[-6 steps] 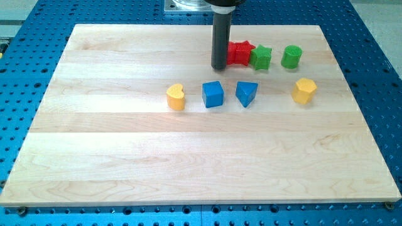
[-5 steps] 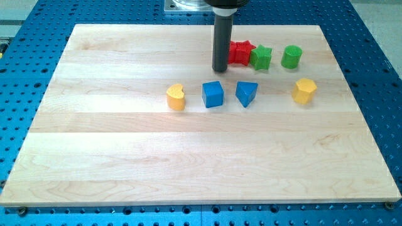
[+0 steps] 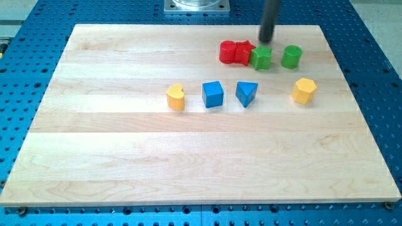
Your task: Push the red star above the cube
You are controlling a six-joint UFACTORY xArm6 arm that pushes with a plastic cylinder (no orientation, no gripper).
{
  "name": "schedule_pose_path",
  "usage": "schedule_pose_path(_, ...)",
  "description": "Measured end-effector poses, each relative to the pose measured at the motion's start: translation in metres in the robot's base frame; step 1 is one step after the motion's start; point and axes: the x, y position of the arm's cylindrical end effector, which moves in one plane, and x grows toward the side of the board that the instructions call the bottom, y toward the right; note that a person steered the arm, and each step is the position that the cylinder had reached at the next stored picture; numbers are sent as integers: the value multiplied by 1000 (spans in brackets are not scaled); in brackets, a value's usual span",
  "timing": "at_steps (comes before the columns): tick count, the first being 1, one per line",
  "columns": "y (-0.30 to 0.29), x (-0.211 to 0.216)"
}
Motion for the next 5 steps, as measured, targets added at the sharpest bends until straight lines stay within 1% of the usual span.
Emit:
schedule_pose_path(1,-40,29)
schedule_pose_path(2,-89,39)
schedule_pose_path(3,-126,108)
schedule_pose_path(4,-114,80)
schedule_pose_path(5,-152,67)
